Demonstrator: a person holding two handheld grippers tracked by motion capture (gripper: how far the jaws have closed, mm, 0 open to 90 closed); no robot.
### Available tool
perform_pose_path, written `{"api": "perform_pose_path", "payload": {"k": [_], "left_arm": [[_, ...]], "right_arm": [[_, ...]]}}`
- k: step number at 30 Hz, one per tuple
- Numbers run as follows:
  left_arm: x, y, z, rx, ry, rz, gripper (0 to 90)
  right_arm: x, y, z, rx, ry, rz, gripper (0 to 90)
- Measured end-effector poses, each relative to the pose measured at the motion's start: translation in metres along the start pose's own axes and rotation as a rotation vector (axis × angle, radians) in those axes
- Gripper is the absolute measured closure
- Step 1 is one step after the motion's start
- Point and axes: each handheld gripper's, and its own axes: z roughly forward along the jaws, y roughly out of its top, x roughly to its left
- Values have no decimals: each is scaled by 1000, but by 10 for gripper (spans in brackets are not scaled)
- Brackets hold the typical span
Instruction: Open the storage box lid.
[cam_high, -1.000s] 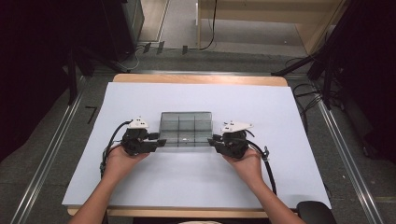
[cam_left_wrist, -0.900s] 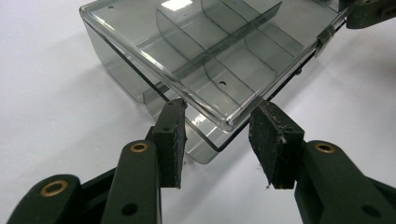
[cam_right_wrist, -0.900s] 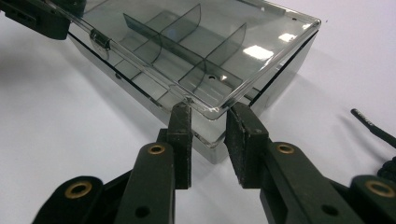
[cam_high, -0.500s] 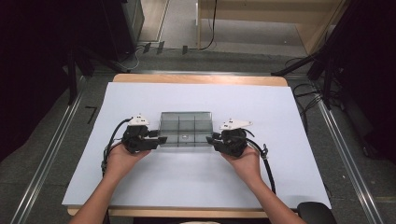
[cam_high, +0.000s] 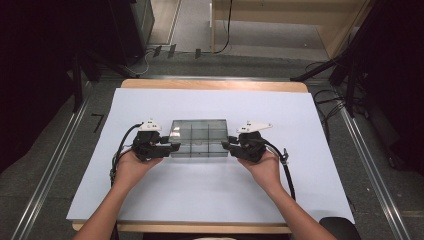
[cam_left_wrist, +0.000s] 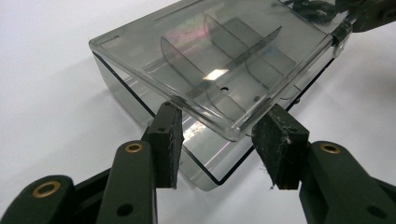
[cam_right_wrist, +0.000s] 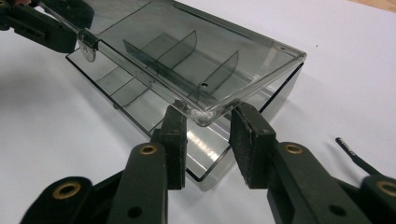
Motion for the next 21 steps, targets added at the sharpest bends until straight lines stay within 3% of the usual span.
{"api": "perform_pose_path", "payload": {"k": [21], "left_arm": [[5, 8, -2, -13, 10, -21, 477]], "right_arm": [[-6, 8, 0, -10, -11, 15, 629]]}}
